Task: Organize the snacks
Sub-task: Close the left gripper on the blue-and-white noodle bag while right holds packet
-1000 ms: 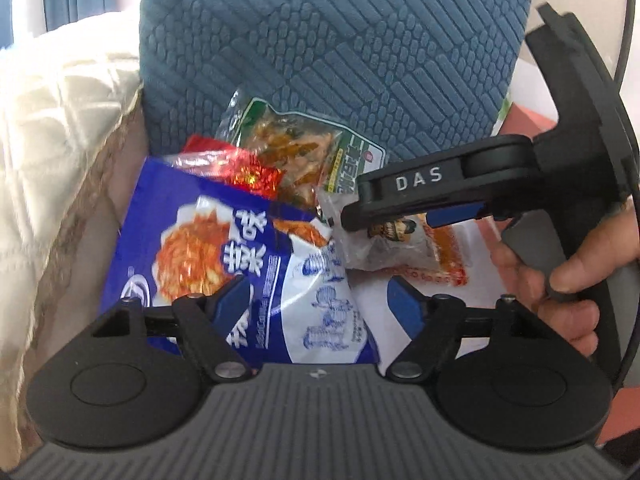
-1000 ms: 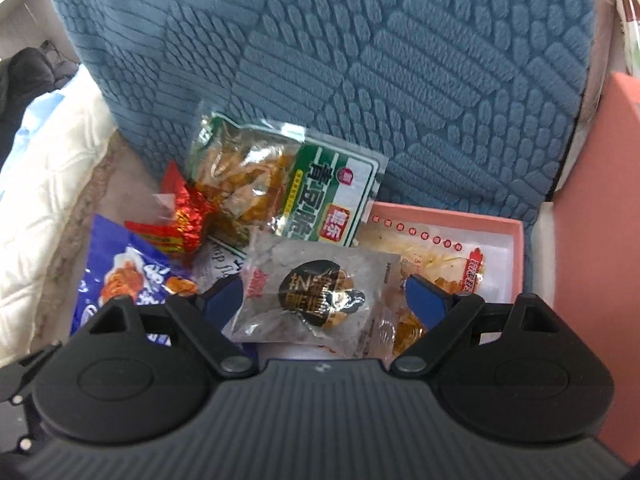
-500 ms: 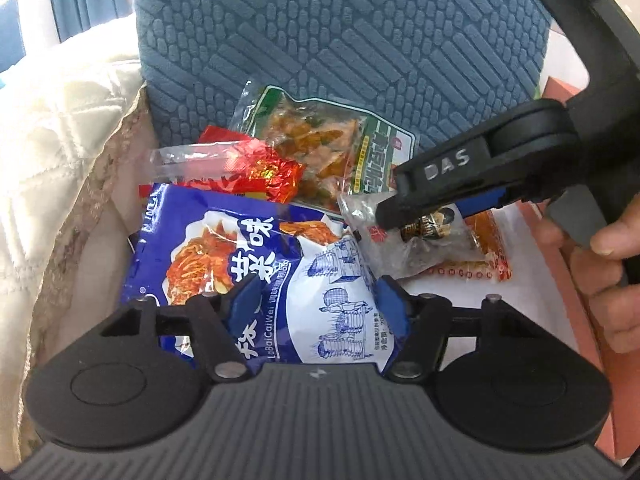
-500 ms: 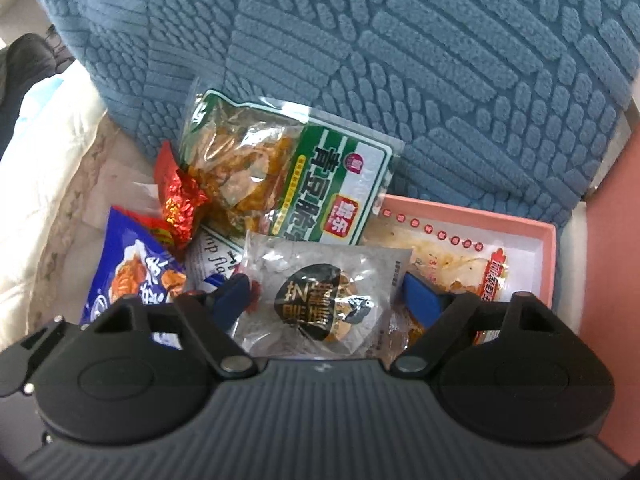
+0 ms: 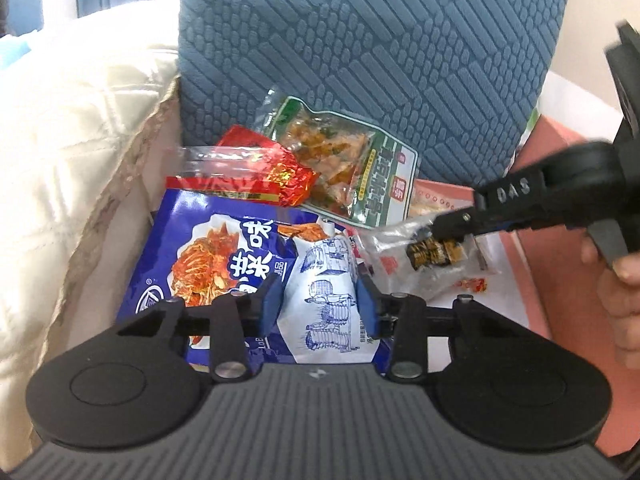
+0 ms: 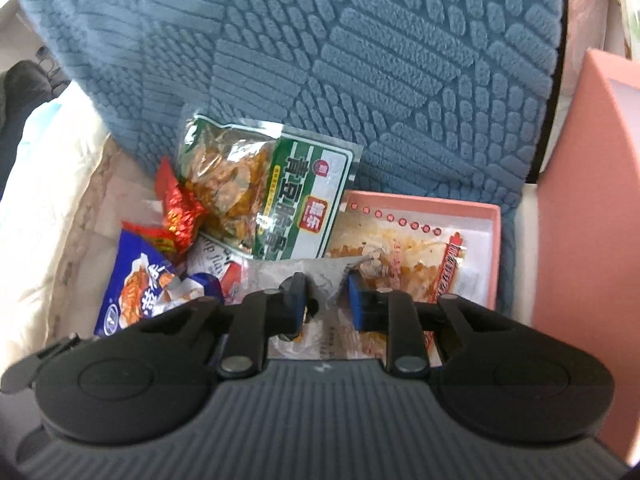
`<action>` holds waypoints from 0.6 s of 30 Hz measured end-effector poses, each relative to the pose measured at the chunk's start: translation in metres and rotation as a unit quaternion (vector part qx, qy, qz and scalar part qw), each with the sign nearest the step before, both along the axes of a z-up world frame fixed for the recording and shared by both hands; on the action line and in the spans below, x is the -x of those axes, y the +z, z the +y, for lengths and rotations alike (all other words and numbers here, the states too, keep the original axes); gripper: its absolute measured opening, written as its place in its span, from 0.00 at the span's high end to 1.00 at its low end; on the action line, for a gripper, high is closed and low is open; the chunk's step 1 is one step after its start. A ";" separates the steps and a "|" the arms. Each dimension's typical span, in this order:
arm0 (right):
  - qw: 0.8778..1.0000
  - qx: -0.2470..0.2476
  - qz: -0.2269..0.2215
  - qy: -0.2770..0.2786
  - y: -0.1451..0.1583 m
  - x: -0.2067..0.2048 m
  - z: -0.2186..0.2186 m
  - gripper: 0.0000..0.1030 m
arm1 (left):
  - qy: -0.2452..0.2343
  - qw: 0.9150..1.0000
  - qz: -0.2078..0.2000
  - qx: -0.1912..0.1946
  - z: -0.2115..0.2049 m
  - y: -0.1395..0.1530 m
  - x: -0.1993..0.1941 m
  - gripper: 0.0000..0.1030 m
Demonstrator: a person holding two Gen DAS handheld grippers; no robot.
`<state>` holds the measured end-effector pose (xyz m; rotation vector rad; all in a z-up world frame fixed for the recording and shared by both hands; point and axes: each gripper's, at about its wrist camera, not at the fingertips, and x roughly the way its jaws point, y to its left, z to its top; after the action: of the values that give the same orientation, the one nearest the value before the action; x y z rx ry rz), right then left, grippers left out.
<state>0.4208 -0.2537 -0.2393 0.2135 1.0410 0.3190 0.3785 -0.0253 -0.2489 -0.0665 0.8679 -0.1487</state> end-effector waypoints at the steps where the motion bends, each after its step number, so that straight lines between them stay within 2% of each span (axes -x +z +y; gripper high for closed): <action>1: 1.000 0.003 -0.002 -0.001 0.002 0.003 -0.002 0.77 | 0.004 1.000 0.001 0.008 0.003 0.003 0.002 0.57; 2: 1.000 0.004 -0.004 -0.003 0.005 0.005 -0.003 0.78 | 0.008 1.000 0.001 0.016 0.006 0.007 0.005 0.63; 10: 0.999 0.016 -0.032 -0.011 0.032 0.041 -0.006 0.78 | 0.039 0.995 0.001 0.087 0.030 0.035 0.026 0.70; 18: 0.999 0.019 -0.044 -0.017 0.048 0.079 -0.003 0.78 | 0.048 0.993 -0.011 0.110 0.036 0.055 0.056 0.71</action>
<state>0.3417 -0.2566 -0.1909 0.1810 0.9546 0.2750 0.3222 0.0106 -0.1938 -0.3118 0.8221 -0.1550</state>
